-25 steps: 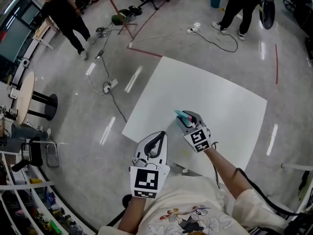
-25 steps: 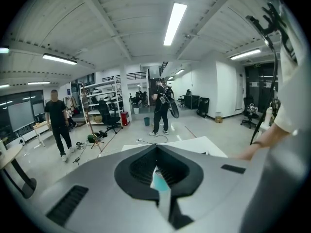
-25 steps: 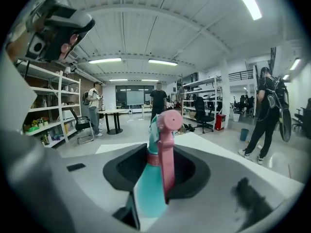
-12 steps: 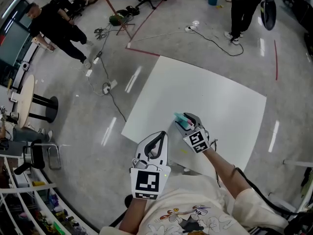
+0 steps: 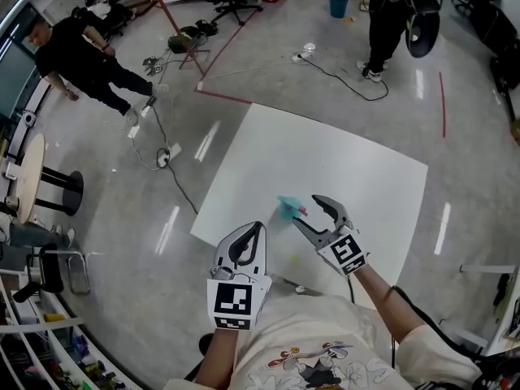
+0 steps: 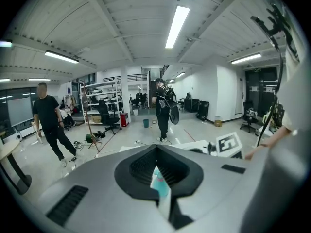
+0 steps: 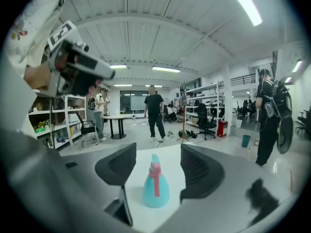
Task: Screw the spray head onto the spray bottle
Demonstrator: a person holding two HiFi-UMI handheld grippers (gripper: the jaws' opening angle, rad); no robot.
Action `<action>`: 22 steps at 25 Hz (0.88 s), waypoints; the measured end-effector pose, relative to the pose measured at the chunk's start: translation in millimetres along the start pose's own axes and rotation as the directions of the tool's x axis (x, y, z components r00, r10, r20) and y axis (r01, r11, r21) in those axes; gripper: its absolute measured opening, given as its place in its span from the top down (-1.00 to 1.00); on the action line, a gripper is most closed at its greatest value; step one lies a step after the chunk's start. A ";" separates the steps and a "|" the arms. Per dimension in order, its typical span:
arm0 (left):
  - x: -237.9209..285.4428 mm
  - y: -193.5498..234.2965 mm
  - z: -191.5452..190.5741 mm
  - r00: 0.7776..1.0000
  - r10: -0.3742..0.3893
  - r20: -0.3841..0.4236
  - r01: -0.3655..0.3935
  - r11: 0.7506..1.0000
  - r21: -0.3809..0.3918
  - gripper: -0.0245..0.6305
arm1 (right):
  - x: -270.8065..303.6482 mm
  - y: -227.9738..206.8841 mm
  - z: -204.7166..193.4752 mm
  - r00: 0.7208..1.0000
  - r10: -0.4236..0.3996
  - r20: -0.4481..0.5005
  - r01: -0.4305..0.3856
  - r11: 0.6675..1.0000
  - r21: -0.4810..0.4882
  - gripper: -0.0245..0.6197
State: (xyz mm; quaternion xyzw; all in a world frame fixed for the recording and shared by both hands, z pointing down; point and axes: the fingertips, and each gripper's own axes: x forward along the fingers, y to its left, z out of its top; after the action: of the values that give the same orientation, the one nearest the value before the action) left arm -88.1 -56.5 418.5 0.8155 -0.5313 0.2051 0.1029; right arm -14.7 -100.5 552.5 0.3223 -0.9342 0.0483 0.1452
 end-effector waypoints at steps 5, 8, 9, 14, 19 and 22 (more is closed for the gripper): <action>5.5 -1.4 14.8 0.999 -0.033 0.034 0.033 0.999 -0.020 0.91 | -50.9 7.1 87.7 0.991 0.072 0.113 -0.074 0.997 0.011 0.09; 7.8 -4.2 24.7 0.996 -0.062 0.069 0.064 0.997 -0.030 0.91 | -66.2 14.6 128.7 0.979 0.050 0.196 -0.049 0.999 -0.009 0.32; 8.4 -4.3 27.5 0.994 -0.068 0.080 0.070 0.997 -0.032 0.91 | -67.6 15.6 133.4 0.980 0.023 0.200 -0.020 1.000 -0.018 0.57; 15.0 -8.4 26.9 0.991 -0.072 0.117 0.078 0.996 -0.052 0.91 | -61.5 21.4 122.8 0.985 -0.062 0.160 0.058 0.998 0.031 0.90; 13.3 -13.4 23.5 0.989 -0.081 0.128 0.088 0.994 -0.058 0.91 | -71.9 12.9 121.8 0.981 -0.142 0.129 0.134 0.989 0.069 0.90; 12.6 -13.4 21.0 0.987 -0.091 0.131 0.099 0.993 -0.059 0.91 | -74.1 9.7 119.3 0.977 -0.167 0.131 0.153 0.982 0.107 0.90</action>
State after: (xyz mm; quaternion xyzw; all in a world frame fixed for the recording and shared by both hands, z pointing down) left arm -66.8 -69.4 406.0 0.8476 -0.5036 0.1298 0.1050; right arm 6.3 -71.3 416.5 0.4057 -0.9097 0.0588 0.0671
